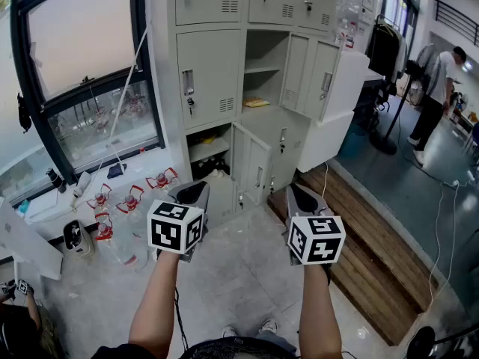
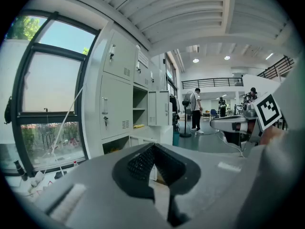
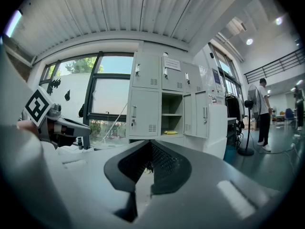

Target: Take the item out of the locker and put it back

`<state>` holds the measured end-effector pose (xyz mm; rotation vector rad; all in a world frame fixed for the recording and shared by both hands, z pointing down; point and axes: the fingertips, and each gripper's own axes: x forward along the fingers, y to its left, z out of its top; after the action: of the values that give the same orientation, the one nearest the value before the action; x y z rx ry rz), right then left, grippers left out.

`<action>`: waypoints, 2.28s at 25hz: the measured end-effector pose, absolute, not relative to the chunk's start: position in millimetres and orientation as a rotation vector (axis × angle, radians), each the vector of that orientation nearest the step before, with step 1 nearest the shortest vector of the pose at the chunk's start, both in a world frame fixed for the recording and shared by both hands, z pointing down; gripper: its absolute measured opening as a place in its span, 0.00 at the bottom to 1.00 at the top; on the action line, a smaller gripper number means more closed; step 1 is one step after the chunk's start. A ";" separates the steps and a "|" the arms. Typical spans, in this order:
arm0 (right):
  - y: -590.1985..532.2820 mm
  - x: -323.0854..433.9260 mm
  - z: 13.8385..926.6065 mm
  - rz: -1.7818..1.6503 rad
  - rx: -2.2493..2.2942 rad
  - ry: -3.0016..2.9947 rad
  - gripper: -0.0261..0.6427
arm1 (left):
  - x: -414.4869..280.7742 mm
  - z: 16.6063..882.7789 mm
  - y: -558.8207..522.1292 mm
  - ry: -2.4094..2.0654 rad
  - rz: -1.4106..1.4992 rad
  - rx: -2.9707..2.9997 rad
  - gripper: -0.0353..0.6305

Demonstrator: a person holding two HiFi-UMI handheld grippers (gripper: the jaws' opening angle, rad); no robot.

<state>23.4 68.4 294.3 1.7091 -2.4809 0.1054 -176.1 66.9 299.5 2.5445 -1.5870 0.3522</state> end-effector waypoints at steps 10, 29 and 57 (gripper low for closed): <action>71.1 26.0 292.0 0.095 1.726 -2.483 0.08 | -165.4 300.6 69.4 -1.556 0.350 2.562 0.05; 73.9 27.8 296.1 0.098 1.731 -2.470 0.30 | -153.4 304.6 64.5 -1.499 0.332 2.590 0.05; 19.8 53.9 305.9 0.146 1.733 -2.483 0.60 | -116.4 308.3 1.2 -1.463 0.338 2.622 0.05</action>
<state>53.9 19.8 305.9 1.7330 -2.4826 0.1461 -116.4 1.2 308.3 2.6220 -1.4625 0.3375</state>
